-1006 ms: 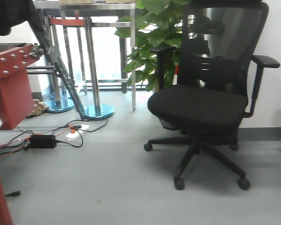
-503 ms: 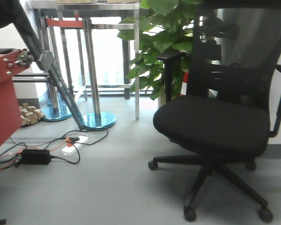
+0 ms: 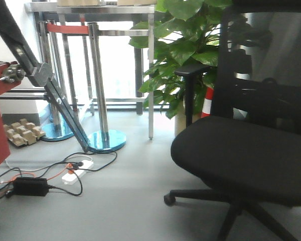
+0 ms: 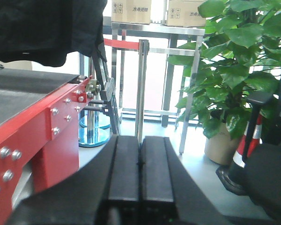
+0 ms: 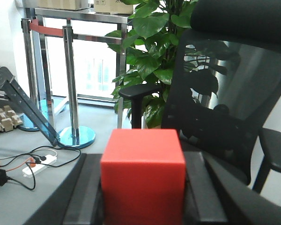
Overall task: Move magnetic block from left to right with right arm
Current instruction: 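Turn the base and drive up to the second grey table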
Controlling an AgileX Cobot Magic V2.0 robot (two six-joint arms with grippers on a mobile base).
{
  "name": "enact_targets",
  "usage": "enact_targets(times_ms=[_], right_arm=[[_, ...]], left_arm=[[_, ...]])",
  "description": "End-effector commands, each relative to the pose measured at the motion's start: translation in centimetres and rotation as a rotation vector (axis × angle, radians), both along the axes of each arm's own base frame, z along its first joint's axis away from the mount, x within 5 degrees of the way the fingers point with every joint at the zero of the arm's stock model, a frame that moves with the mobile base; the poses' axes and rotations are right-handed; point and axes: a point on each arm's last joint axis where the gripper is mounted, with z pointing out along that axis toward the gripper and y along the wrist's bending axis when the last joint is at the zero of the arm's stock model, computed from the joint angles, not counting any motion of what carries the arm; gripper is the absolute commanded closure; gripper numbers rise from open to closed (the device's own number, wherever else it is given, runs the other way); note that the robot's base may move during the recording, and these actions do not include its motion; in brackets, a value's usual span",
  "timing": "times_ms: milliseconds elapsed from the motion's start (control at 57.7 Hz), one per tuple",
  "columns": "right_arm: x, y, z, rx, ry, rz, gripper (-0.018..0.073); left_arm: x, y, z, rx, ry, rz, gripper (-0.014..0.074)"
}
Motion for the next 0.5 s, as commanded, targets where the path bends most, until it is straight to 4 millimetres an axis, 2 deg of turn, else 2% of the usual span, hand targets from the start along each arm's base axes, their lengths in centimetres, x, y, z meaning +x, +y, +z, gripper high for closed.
enact_targets(times_ms=[0,485], right_arm=[[-0.13,-0.04,1.83,-0.006,-0.118,-0.005,0.0213],[-0.13,-0.04,1.83,-0.006,-0.118,-0.005,0.0213]], left_arm=[[-0.17,0.05,0.57,-0.006,-0.089,0.001,0.0722],[-0.17,0.05,0.57,-0.006,-0.089,0.001,0.0722]])
